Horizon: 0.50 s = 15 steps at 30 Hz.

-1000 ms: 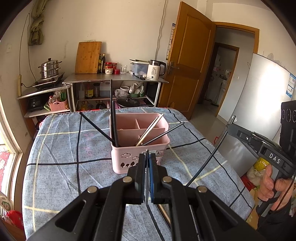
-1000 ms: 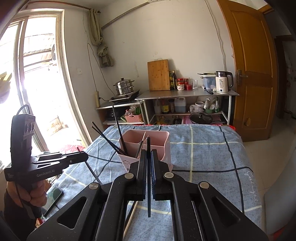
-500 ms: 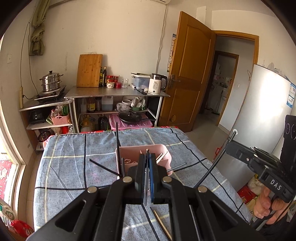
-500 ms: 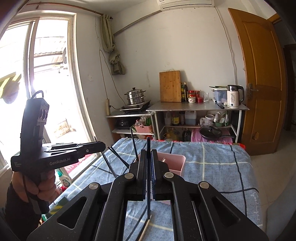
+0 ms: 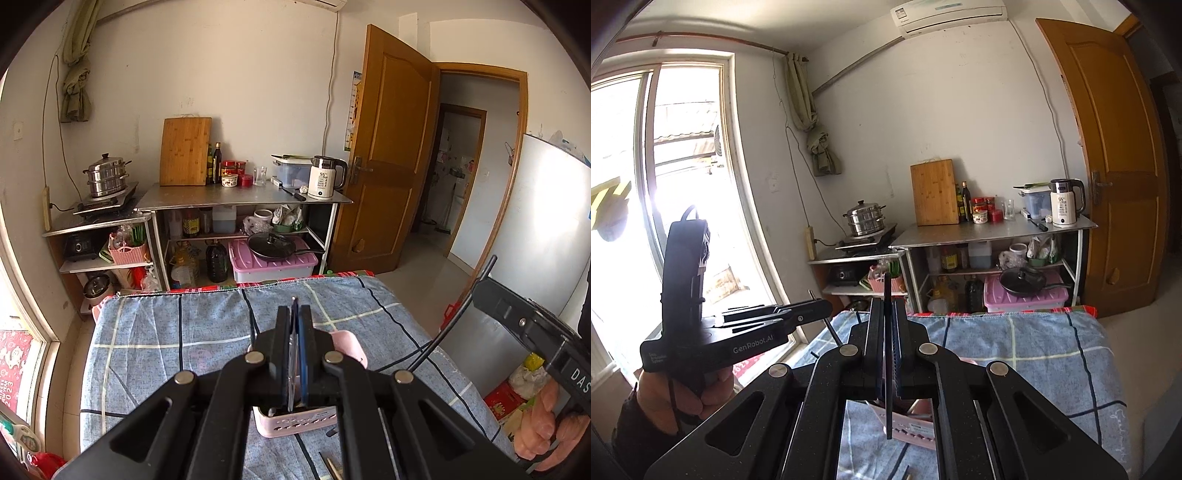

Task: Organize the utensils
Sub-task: 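Open both tools to drop the chopsticks into the pink basket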

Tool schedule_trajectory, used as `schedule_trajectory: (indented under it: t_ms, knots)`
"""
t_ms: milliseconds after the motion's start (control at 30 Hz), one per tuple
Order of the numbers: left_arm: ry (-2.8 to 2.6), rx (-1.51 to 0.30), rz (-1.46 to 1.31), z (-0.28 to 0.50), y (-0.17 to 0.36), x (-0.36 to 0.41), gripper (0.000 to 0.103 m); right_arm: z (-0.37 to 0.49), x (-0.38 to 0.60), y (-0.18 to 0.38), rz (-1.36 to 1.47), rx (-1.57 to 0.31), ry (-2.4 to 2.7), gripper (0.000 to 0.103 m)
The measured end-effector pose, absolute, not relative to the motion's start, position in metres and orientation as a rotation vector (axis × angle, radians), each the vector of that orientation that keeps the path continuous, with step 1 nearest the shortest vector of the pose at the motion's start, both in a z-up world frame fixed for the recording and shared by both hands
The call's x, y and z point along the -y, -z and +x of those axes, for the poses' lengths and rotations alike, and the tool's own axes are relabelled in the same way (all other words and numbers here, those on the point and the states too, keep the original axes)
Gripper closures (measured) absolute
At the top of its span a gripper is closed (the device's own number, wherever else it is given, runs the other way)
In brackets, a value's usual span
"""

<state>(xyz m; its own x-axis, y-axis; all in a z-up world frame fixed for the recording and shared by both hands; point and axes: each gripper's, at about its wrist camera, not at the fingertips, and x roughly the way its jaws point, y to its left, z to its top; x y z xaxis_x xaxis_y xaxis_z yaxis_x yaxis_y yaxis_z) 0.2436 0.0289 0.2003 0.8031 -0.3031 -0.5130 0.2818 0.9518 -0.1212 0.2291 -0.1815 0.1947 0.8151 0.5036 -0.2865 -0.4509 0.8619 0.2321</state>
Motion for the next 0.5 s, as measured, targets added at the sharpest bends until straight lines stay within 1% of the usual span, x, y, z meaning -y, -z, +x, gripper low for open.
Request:
schedule_trajectory:
  t_ms: [367, 500]
  knots:
    - [0.315, -0.584, -0.054, 0.269, -0.185, -0.036, 0.099, 0.266, 0.180, -0.195, 0.212, -0.328, -0.486, 0.099]
    - [0.326, -0.583, -0.071, 0.274, -0.178, -0.038, 0.099, 0.273, 0.174, -0.185, 0.200, -0.333, -0.473, 0.099]
